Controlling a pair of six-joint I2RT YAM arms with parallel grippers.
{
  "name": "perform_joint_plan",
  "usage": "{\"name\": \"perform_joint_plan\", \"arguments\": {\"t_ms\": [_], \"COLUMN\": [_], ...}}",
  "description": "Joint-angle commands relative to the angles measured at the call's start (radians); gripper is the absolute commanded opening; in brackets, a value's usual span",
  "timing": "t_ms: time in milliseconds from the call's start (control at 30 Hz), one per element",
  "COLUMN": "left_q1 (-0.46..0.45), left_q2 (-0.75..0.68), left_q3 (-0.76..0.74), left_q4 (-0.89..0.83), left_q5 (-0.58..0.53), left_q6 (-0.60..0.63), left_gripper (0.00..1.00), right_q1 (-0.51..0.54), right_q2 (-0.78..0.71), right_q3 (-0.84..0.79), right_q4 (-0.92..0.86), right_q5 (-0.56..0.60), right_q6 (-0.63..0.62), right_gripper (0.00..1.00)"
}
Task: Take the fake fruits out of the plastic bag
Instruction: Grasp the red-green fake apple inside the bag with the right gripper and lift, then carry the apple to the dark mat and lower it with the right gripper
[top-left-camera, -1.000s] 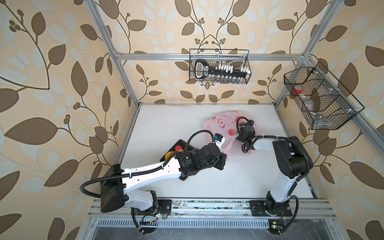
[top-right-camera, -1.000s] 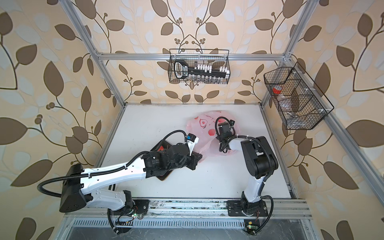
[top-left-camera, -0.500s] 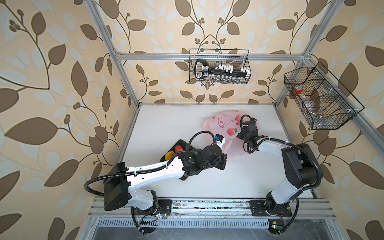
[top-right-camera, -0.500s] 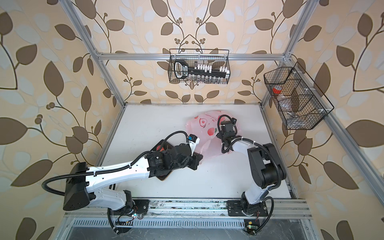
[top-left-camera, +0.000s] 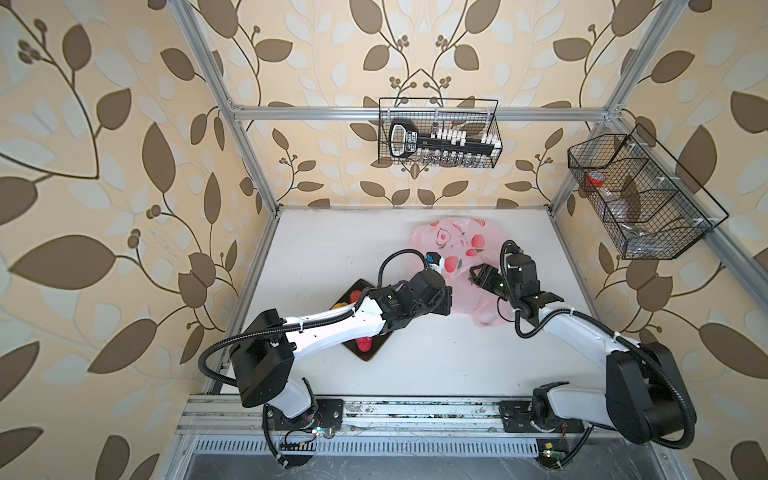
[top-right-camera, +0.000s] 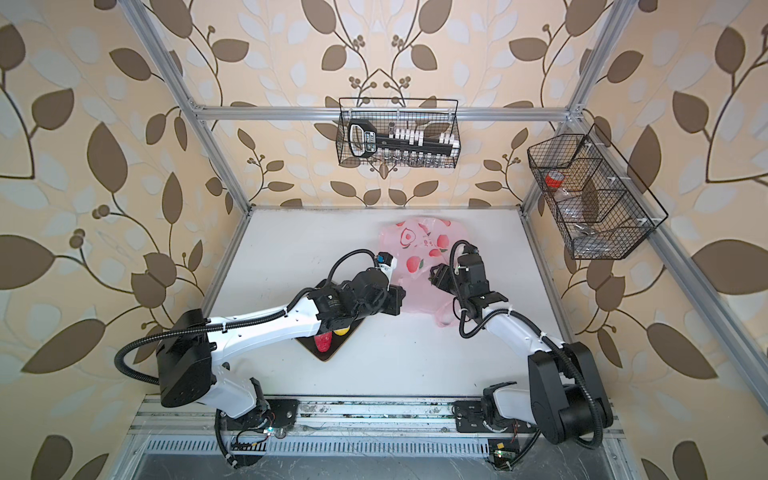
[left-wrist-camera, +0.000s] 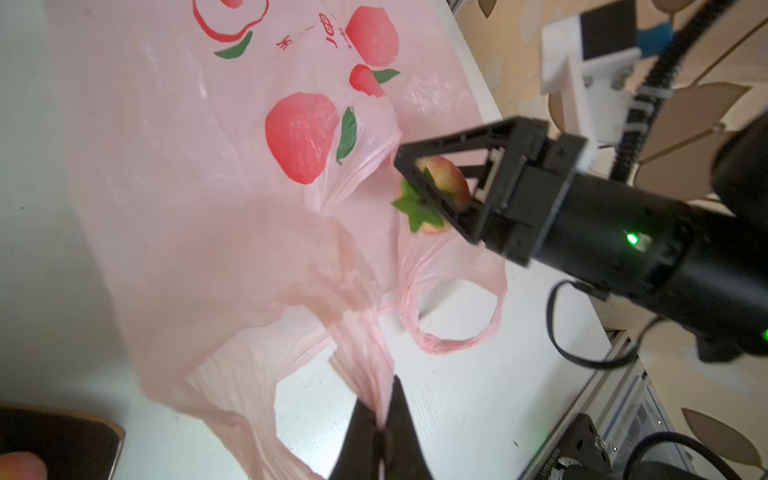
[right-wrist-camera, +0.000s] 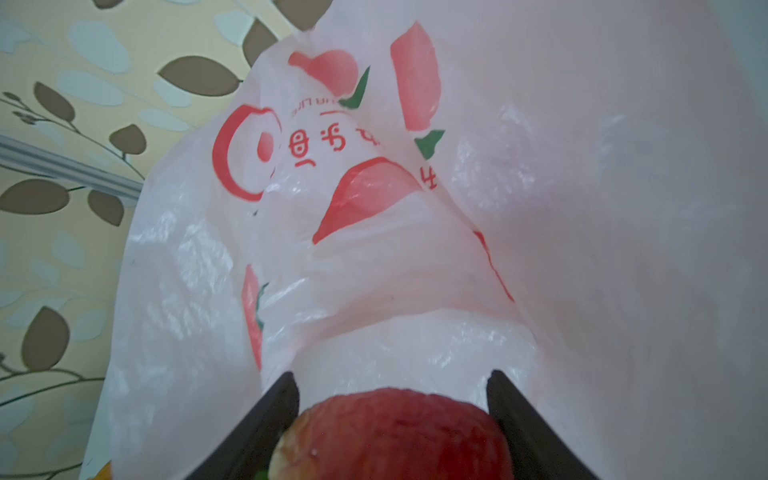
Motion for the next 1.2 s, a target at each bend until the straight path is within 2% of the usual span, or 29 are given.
{"name": "perform_joint_plan", "arguments": {"t_ms": [0,167,300,367,433,567,667,700,767,867,967,1167], "left_q1": [0.030,0.045,0.026,-0.010,-0.059,-0.109,-0.113,-0.112,-0.112,-0.100,-0.044,0.201], "left_q2": [0.013,0.052,0.049,0.027,-0.005,-0.100,-0.226,-0.267,-0.345,-0.438,-0.504,-0.655], "left_q3": [-0.028,-0.047,-0.062,-0.067,-0.083,-0.134,-0.170,-0.176,-0.175,-0.148,-0.088,-0.077], "left_q4": [0.109,0.149,0.118,0.063,0.015,-0.053,-0.108,-0.131,-0.178,-0.282,-0.427,-0.557], "left_q5": [0.019,0.083,0.090,0.028,-0.052,-0.170,-0.239,-0.264,-0.311,-0.372,-0.422,-0.417], "left_q6": [-0.058,-0.095,-0.101,-0.091,-0.092,-0.124,-0.131,-0.123,-0.104,-0.064,-0.040,-0.015], "left_gripper": [0.00,0.00,0.00,0.10,0.28,0.63,0.79,0.90,0.97,0.99,0.99,0.99], "right_q1": [-0.002,0.000,0.000,0.003,0.010,0.033,0.090,0.117,0.167,0.263,0.378,0.612], "right_q2": [-0.080,-0.246,-0.358,-0.386,-0.402,-0.388,-0.349,-0.330,-0.283,-0.209,-0.128,0.064], "right_q3": [-0.067,-0.093,-0.057,-0.018,0.017,0.083,0.134,0.154,0.195,0.255,0.314,0.420], "right_q4": [-0.101,-0.226,-0.323,-0.373,-0.400,-0.403,-0.380,-0.369,-0.355,-0.328,-0.294,-0.223], "right_q5": [-0.109,-0.126,-0.069,-0.008,0.055,0.100,0.139,0.152,0.172,0.220,0.277,0.360], "right_q6": [0.033,0.041,0.020,-0.015,-0.045,-0.074,-0.077,-0.079,-0.079,-0.086,-0.100,-0.147], "right_gripper": [0.58,0.58,0.58,0.58,0.58,0.58,0.58,0.58,0.58,0.58,0.58,0.58]}}
